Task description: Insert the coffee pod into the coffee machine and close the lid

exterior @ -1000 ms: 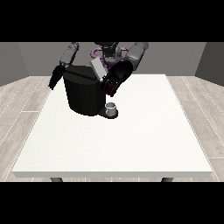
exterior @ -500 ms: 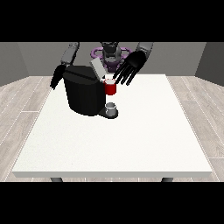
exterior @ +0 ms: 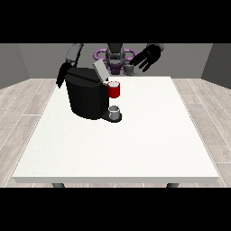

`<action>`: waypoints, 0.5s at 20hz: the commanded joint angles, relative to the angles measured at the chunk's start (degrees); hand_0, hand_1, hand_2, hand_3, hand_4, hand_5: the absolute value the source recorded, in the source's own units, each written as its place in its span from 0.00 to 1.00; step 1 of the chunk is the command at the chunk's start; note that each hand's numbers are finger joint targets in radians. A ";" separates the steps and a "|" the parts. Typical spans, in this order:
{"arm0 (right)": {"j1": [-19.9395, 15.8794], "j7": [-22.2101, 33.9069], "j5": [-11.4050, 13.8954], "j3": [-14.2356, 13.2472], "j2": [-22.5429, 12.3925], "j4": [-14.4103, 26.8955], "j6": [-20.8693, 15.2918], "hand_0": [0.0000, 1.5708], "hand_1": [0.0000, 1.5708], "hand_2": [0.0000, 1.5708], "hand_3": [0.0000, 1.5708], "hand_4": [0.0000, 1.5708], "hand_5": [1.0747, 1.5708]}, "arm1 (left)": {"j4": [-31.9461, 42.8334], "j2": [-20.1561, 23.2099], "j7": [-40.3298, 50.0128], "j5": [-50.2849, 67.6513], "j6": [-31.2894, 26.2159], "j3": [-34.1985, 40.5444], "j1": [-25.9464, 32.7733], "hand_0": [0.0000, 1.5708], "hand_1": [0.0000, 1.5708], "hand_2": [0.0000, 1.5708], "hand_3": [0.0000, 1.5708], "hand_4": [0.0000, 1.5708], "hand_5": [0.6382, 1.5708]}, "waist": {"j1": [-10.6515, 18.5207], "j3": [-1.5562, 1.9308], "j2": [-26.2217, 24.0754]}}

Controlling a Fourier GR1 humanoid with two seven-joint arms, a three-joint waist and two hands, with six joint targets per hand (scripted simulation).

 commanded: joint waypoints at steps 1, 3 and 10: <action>4.92 -0.93 -0.22 -0.84 -0.03 1.26 -0.25 0.00 0.00 0.00 0.00 0.00 1.00 | 0.81 -6.94 -1.96 12.13 -1.55 9.23 7.63 0.00 0.00 0.00 0.00 0.26 1.00 | 5.58 -0.14 -5.90; 5.32 -0.43 -1.23 -2.42 -2.23 0.25 0.59 0.00 0.00 0.00 0.00 0.00 1.00 | 1.35 -9.01 -3.81 14.03 -2.24 10.05 12.57 0.00 0.00 0.00 0.00 0.04 1.00 | 5.94 -0.04 -8.63; 10.93 -1.72 -2.16 0.89 0.13 -2.99 4.54 0.00 0.00 0.00 0.00 0.00 1.00 | 0.95 -12.08 -0.47 14.82 -3.51 7.20 24.55 0.00 0.00 0.00 0.00 0.21 1.00 | 8.11 0.11 -20.54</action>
